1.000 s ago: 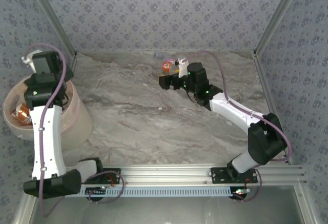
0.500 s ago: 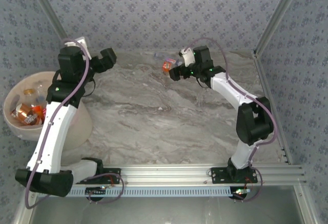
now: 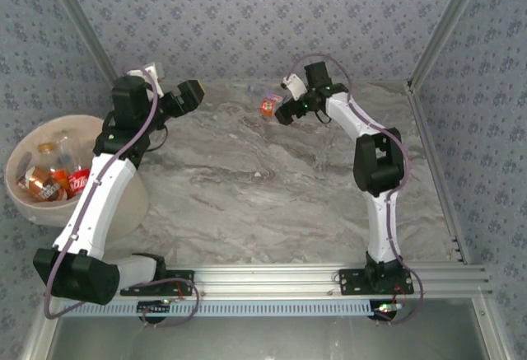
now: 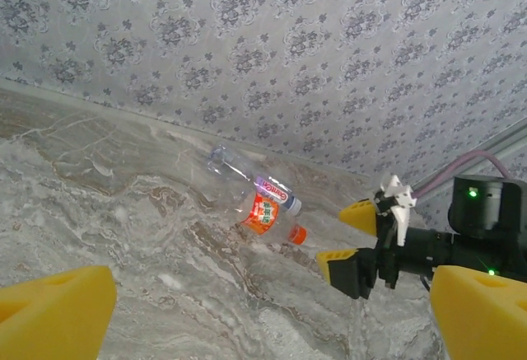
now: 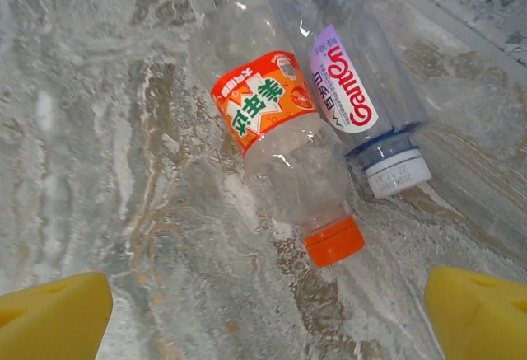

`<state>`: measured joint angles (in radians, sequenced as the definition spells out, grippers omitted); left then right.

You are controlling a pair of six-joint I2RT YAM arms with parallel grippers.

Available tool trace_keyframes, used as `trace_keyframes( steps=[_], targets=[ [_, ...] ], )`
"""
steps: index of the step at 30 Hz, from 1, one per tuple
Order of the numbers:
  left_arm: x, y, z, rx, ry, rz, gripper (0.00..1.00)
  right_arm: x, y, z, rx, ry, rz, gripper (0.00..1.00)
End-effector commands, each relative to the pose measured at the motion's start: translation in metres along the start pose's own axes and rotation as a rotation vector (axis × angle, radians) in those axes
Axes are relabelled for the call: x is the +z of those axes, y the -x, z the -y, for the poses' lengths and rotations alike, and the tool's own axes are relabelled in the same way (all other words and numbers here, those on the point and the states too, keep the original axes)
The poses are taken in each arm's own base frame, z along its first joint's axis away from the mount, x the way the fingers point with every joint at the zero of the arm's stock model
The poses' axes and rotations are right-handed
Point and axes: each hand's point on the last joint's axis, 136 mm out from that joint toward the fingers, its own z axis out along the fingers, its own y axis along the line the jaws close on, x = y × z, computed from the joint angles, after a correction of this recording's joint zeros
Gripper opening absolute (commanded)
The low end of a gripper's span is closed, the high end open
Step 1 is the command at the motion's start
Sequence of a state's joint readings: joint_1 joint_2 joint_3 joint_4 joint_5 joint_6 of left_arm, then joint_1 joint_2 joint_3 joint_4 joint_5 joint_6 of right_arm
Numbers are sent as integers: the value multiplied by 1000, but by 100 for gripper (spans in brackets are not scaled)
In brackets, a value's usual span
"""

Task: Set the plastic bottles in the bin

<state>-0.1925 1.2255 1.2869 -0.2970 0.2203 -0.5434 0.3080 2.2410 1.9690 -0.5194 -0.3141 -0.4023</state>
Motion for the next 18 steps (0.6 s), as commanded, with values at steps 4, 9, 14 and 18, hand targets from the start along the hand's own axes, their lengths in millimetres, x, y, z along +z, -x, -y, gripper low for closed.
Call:
trace_keyframes(
  steps=[4, 9, 14, 18],
  targets=[
    [-1, -4, 0, 24, -4, -1, 98, 30, -10, 9, -99, 17, -98, 94],
    [3, -10, -4, 24, 4, -22, 98, 54, -26, 13, -176, 10, -146, 85],
    [8, -15, -7, 25, 5, -30, 98, 69, -35, 16, -252, 7, -178, 76],
    [13, -19, -9, 22, 8, -43, 98, 77, -40, 15, -281, 18, -192, 72]
  ],
)
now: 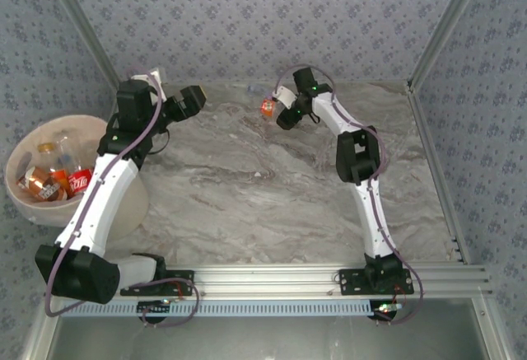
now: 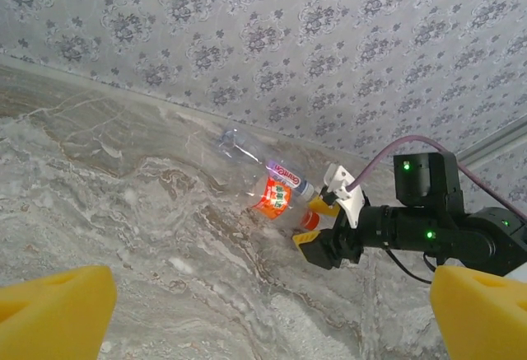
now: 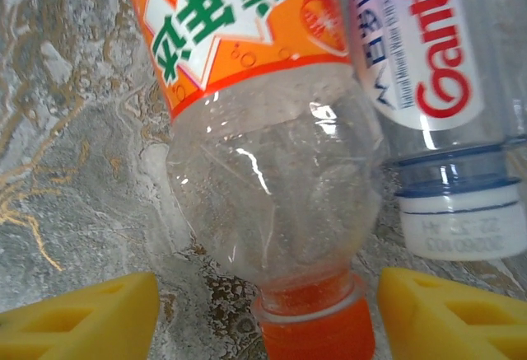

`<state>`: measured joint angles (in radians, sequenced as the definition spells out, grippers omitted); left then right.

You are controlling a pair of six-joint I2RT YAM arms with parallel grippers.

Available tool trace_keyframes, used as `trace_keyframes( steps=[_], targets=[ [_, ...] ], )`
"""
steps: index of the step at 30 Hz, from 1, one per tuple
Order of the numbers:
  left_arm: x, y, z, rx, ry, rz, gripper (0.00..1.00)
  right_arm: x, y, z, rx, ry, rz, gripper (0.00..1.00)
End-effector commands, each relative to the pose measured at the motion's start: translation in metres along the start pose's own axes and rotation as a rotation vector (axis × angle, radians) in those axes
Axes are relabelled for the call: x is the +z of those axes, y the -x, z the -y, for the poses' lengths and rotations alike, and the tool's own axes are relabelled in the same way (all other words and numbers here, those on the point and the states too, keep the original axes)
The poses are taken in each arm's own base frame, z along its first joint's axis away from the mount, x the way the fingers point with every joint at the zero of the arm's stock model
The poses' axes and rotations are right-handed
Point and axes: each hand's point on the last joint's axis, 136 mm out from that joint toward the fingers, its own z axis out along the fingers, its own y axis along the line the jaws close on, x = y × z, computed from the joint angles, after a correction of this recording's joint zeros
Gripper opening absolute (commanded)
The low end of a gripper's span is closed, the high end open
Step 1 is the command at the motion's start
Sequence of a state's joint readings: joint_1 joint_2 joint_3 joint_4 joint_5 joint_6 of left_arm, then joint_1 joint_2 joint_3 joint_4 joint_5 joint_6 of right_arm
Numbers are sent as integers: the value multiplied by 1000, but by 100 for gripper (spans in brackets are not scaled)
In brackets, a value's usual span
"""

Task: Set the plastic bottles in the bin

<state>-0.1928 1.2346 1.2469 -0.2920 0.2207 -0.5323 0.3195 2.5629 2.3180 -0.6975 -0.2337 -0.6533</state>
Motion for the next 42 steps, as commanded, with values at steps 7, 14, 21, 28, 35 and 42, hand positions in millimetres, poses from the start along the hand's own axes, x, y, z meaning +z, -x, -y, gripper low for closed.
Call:
trace_keyframes(
  steps=[7, 14, 21, 28, 35, 42],
  targets=[
    [11, -9, -7, 15, 22, -13, 98, 19, -1, -8, -125, -7, -39, 62],
    [11, -12, -10, 12, 31, -22, 98, 17, -4, -9, -165, -33, -71, 38],
    [12, -15, -12, 6, 36, -30, 98, -4, 11, -18, -183, -58, -25, 21],
    [15, -18, 7, -51, -61, -63, 98, -70, 43, -40, -56, -74, 166, 17],
    [21, -31, 22, -140, -141, -76, 98, -127, 58, -89, 151, -32, 297, 14],
    [19, -51, 31, -163, -172, -98, 98, -155, 60, -146, 374, 16, 439, 12]
  ],
)
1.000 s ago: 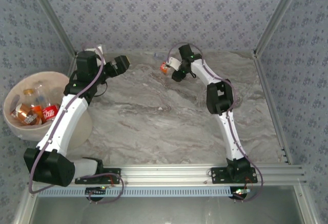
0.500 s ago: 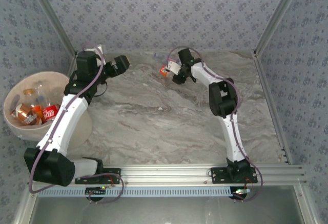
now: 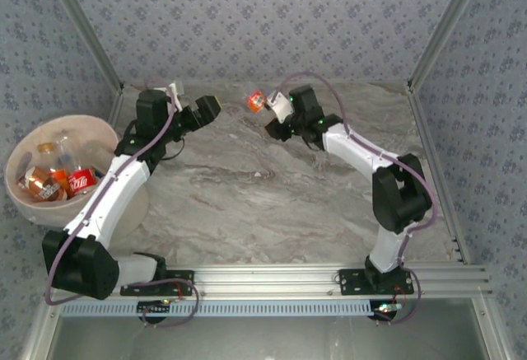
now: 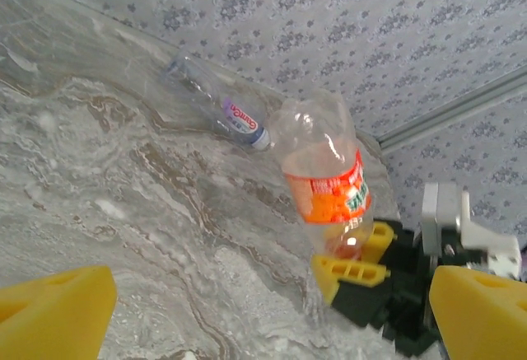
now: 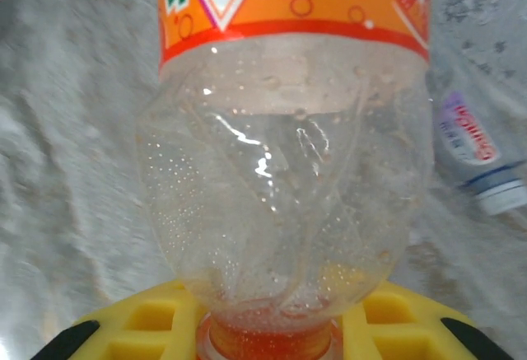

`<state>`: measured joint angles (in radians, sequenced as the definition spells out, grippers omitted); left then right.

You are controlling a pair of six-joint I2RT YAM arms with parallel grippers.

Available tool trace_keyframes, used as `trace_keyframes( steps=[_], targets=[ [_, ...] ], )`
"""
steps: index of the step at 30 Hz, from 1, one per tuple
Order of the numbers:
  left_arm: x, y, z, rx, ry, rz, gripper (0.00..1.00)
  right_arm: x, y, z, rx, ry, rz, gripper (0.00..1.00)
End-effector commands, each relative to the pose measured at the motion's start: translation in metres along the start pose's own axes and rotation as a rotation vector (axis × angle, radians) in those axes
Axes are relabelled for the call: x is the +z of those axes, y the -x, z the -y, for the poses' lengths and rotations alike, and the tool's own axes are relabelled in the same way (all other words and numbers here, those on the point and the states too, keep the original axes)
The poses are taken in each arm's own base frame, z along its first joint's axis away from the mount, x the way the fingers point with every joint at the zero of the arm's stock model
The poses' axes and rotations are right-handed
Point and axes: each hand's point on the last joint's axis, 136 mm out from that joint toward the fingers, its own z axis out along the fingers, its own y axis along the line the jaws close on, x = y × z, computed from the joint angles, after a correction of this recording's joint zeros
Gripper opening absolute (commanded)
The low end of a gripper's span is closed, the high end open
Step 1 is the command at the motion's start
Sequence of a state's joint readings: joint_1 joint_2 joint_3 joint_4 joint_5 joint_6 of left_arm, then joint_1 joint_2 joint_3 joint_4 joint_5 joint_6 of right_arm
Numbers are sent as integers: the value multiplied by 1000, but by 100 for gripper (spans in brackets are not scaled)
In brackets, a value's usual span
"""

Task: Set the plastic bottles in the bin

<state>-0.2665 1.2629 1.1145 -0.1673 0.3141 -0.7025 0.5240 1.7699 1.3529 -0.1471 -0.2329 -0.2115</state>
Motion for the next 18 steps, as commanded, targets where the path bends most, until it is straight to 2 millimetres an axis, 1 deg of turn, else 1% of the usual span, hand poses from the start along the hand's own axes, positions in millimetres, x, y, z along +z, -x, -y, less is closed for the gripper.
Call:
trace_keyframes(
  steps=[1, 2, 3, 6, 8, 10, 13, 15, 17, 18],
  targets=[
    [-6, -3, 16, -8, -58, 23, 98, -9, -1, -16, 210, 8, 89, 12],
    [-5, -7, 13, -14, -49, 18, 98, -11, -12, -22, 258, 12, 90, 12],
    [-3, -13, 8, -24, -38, 10, 98, -16, -15, -27, 294, 17, 103, 13],
    [4, -29, -4, -58, -12, -19, 98, -27, -19, -42, 381, 47, 170, 13],
    [12, -40, -8, -79, -16, -42, 98, -33, -19, -50, 407, 51, 200, 13],
    [20, -50, -2, -76, -61, -68, 98, -35, -21, -54, 408, 35, 210, 13],
    [34, -64, 12, -53, -140, -109, 98, -36, -16, -63, 398, 73, 221, 13],
    [42, -70, 29, -34, -231, -143, 98, -36, -11, -69, 387, 93, 228, 14],
    [47, -77, 45, -2, -304, -175, 98, -35, -7, -71, 382, 95, 238, 14],
    [50, -81, 50, 12, -313, -186, 98, -35, -6, -72, 381, 99, 242, 14]
  ],
)
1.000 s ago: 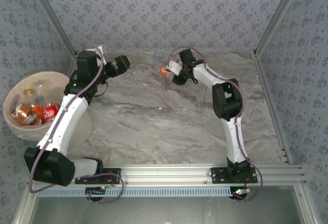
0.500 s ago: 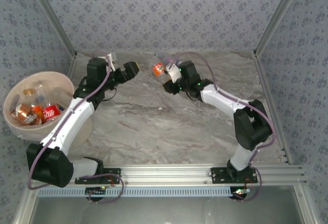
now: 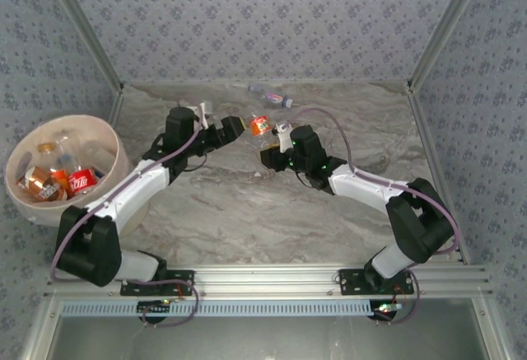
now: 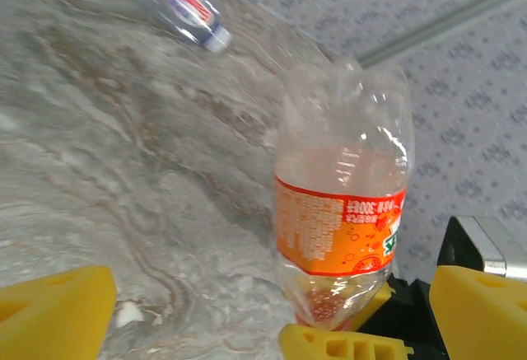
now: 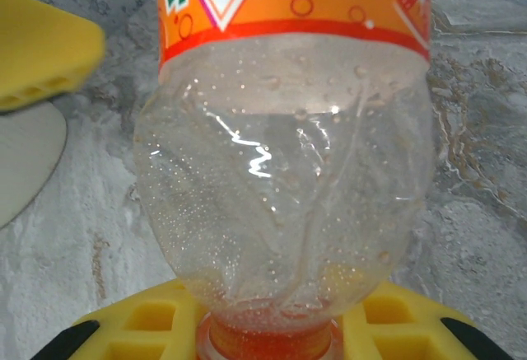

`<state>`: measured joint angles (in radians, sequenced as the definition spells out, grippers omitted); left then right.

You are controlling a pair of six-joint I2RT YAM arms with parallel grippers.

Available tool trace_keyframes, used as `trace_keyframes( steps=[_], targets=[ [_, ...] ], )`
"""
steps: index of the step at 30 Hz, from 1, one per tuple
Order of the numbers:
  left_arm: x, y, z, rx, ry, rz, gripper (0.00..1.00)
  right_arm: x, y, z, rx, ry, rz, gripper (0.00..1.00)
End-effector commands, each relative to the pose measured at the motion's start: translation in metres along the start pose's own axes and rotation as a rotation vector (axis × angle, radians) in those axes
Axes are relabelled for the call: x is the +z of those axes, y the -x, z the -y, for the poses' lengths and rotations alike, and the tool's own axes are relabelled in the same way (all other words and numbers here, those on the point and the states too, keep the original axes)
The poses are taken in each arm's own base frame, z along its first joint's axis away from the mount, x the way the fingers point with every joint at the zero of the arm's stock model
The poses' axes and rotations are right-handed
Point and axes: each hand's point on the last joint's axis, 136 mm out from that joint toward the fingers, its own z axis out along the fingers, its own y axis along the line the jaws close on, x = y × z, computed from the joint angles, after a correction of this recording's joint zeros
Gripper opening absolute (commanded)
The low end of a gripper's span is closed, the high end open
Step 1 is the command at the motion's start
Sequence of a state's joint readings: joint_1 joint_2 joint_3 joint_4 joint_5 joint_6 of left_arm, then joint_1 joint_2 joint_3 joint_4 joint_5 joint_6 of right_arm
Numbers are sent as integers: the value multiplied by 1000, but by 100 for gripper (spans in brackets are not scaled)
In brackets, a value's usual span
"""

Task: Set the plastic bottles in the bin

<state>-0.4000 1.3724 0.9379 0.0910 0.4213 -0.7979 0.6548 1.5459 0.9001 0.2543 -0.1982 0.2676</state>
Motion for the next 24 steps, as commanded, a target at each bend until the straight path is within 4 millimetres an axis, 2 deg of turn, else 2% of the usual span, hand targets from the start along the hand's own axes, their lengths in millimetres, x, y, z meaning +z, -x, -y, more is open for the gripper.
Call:
trace_keyframes(
  steps=[1, 4, 7, 11, 16, 19, 24],
  targets=[
    [8, 2, 45, 94, -166, -11, 98, -5, 27, -14, 9, 38, 87, 14],
    [15, 0, 48, 130, -151, -6, 98, -6, 29, -20, 14, 72, 91, 15],
    [20, 5, 39, 125, -101, 21, 98, -9, 31, -32, 3, 131, 106, 15],
    [27, 14, 46, 131, -132, 47, 98, -11, 31, -47, -8, 204, 106, 15],
    [40, 16, 43, 96, -120, 17, 97, -15, 32, -62, -24, 275, 111, 16],
    [43, 17, 44, 80, -130, 21, 90, -15, 30, -66, -33, 288, 104, 16],
    [43, 13, 50, 65, -162, -9, 66, -17, 30, -67, -20, 295, 110, 19]
  ],
)
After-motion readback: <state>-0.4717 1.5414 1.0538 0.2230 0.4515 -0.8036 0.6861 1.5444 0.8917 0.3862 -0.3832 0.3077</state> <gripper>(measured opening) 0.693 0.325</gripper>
